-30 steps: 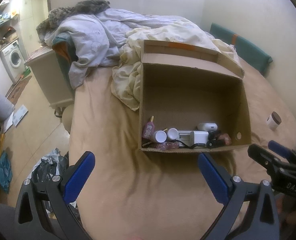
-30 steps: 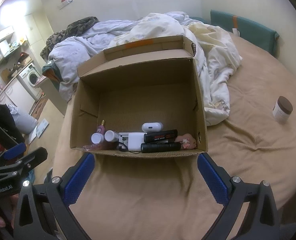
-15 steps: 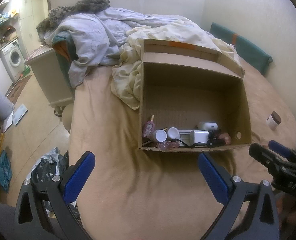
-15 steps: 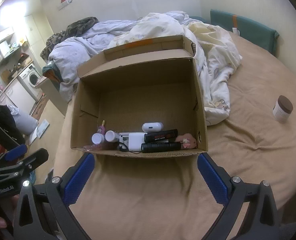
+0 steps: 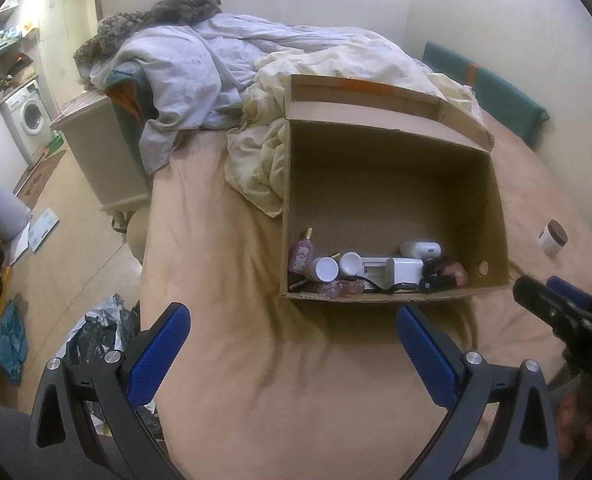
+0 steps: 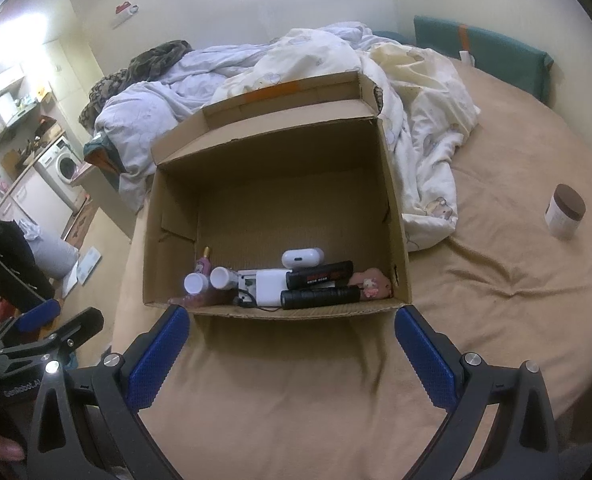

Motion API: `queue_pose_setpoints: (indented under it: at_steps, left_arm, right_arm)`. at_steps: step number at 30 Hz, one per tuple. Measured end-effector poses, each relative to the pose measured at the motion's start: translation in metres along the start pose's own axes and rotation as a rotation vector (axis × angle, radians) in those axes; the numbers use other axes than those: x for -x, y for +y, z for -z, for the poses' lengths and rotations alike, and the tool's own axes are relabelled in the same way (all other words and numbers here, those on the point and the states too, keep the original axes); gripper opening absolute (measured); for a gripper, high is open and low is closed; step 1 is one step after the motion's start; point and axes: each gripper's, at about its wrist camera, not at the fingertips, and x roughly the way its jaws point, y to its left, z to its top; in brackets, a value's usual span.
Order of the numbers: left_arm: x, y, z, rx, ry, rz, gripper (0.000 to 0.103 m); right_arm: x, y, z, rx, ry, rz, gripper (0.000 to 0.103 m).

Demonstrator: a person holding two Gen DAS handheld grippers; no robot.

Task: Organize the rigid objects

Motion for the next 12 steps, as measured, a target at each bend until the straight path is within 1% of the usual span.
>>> queue_pose_setpoints:
  at_steps: [12]
  left_arm:
    - [-0.0016,0.0024,0.0006,0.005,0.000,0.012,0.102]
  right_arm:
    - [-0.0003,-0.0051,0.0006,-0.017,-0.006,0.011,0.103]
